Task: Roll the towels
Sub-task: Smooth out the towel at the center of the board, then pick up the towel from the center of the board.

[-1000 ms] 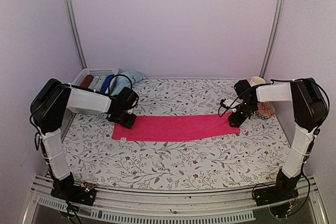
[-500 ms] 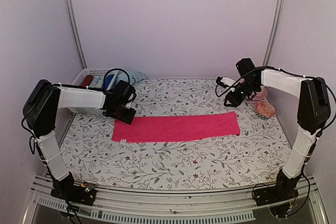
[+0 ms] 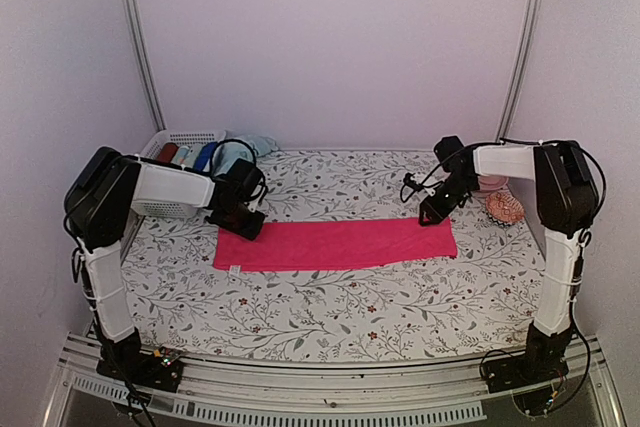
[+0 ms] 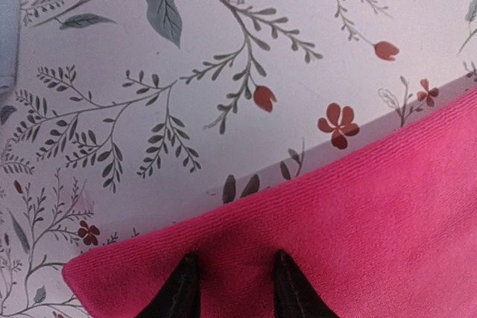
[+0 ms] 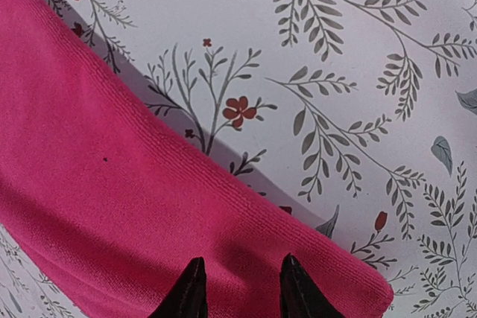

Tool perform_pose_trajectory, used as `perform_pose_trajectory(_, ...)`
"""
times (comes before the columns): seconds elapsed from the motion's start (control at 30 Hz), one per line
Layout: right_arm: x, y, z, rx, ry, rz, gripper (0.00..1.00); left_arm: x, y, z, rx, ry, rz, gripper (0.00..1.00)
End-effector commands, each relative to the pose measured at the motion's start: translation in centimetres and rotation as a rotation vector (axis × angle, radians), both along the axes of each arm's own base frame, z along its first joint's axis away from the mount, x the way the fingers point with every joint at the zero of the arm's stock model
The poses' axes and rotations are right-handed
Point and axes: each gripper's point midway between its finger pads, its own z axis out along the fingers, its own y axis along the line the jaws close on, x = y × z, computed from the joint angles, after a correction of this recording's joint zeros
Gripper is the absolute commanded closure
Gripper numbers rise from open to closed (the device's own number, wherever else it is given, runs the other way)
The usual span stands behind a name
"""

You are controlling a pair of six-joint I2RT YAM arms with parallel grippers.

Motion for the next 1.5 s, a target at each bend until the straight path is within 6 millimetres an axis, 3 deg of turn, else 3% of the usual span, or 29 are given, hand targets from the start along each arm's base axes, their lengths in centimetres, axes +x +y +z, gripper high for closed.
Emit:
perform_pose_trajectory(0.0, 1.3, -0.8, -2.3, -0.048, -0.011, -0.062, 0.65, -0.2, 1.3, -2.2, 0.059, 0.026, 0.022, 0.63)
perform_pose_trajectory(0.13, 3.1, -1.4, -3.2, -0.094, -0.050, -0.110, 0.64, 0.0, 1.8, -2.9, 0.096, 0.024, 0.042, 0.60)
perform_pose_trajectory(0.4, 7.4, -1.9, -2.5, -0.135, -0.153, -0.195, 0.60, 1.1, 3.4, -3.2, 0.187, -0.008, 0.113, 0.57)
perform_pose_trajectory(0.5, 8.1, -1.6, -2.2, -0.125, -0.165, -0.200, 0.57, 1.4, 3.2, -2.9, 0.171, -0.022, 0.123, 0.49)
perform_pose_trajectory(0.67, 7.0, -1.0, 3.1, -0.050, -0.196, -0.164, 0.40, 1.8, 2.7, -0.4, 0.114, -0.073, 0.134, 0.31)
perform_pose_trajectory(0.73, 6.0, -1.4, 5.4, -0.018, -0.210, -0.170, 0.31, 1.8, 2.9, 1.0, 0.104, -0.102, 0.143, 0.14)
perform_pose_trajectory(0.77, 5.4, -1.6, 6.3, 0.007, -0.206, -0.172, 0.27, 1.9, 2.8, 3.0, 0.081, -0.142, 0.150, 0.05)
perform_pose_trajectory(0.83, 4.2, -2.5, 7.2, 0.047, -0.187, -0.193, 0.25, 1.3, 3.0, 4.6, 0.060, -0.172, 0.160, 0.03)
perform_pose_trajectory(0.9, 2.7, -3.3, 7.1, 0.097, -0.138, -0.225, 0.23, 0.4, 3.0, 6.4, 0.035, -0.210, 0.161, 0.03)
perform_pose_trajectory(1.0, 0.8, -4.6, 5.7, 0.138, -0.065, -0.271, 0.20, -1.4, 3.0, 6.9, 0.023, -0.219, 0.153, 0.03)
perform_pose_trajectory(1.23, -1.5, -6.3, 1.5, 0.176, 0.053, -0.343, 0.19, -5.5, 2.7, 3.3, -0.033, -0.141, 0.110, 0.13)
perform_pose_trajectory(1.47, -1.7, -6.2, -1.0, 0.223, 0.130, -0.371, 0.25, -5.6, 0.2, 3.3, -0.107, -0.159, 0.047, 0.15)
